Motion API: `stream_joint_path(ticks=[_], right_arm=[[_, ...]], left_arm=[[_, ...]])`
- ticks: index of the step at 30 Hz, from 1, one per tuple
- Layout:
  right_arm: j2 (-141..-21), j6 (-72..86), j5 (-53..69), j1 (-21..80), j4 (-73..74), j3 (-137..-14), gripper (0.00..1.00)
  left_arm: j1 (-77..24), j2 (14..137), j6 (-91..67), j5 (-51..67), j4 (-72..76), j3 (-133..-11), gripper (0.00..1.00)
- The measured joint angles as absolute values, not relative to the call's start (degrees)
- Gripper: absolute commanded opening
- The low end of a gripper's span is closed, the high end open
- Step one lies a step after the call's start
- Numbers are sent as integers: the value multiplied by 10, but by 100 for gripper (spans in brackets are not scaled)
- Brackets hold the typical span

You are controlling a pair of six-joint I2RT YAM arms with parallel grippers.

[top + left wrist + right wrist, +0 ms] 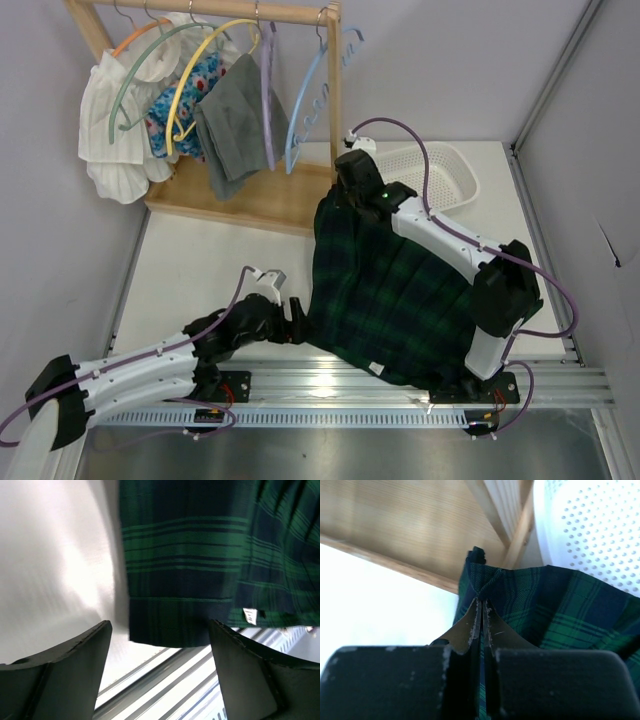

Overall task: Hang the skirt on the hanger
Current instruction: Move the skirt to the center of the board

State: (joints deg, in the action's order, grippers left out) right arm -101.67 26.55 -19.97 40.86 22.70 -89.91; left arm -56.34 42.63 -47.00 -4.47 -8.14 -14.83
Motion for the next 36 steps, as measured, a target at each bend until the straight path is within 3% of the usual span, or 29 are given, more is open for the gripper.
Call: stream_joint_path(ticks=[15, 22, 26, 36], right_arm=[[-1069, 269, -171, 409, 189, -927, 0], [-1084, 269, -169, 409, 187, -932, 0], [-1084, 269, -169, 410, 185, -938, 0], [-1084, 269, -168, 411, 186, -942, 0]], left_arm=[[-552, 435, -494, -53, -41, -147, 79], [-551, 502, -489, -53, -12, -147, 78], [-551, 539, -490, -54, -4, -147, 71], [-548, 561, -492, -74, -2, -147, 38]])
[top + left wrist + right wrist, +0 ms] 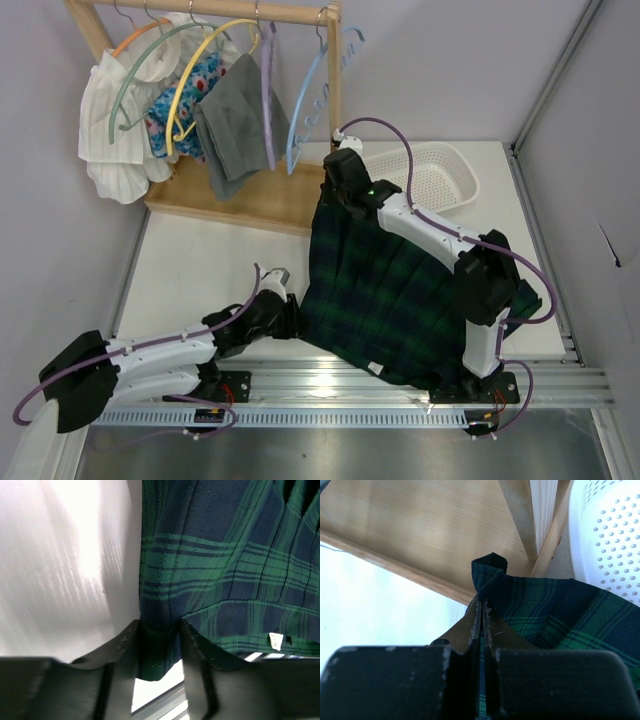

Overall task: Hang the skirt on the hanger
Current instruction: Move the skirt to the center of the board

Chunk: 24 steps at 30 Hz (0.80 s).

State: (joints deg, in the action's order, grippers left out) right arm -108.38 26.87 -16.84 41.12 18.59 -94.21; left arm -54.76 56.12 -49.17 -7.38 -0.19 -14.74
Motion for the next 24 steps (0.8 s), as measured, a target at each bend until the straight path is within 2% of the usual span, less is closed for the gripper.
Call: stream_joint_path(ticks=[1, 4, 5, 11, 17, 24], right_arm=[[-1084, 269, -168, 411, 186, -942, 0], [-1087, 269, -168, 411, 186, -945, 0], [-1088, 269, -168, 411, 186, -947, 0], [-1091, 269, -161, 408, 188, -953, 0], [-1084, 267, -158, 400, 196, -954, 0], [-1002, 262, -148, 368, 190, -930, 0]], left_arm=[[-547, 559, -491, -75, -3, -147, 34], [-545, 547, -491, -81, -10, -147, 15], [-544, 539, -491, -85, -13, -147, 0], [-538, 489, -465, -106, -37, -148, 0], [-513, 439, -416, -152, -130, -199, 0], [-442, 445, -379, -175, -186, -239, 0]])
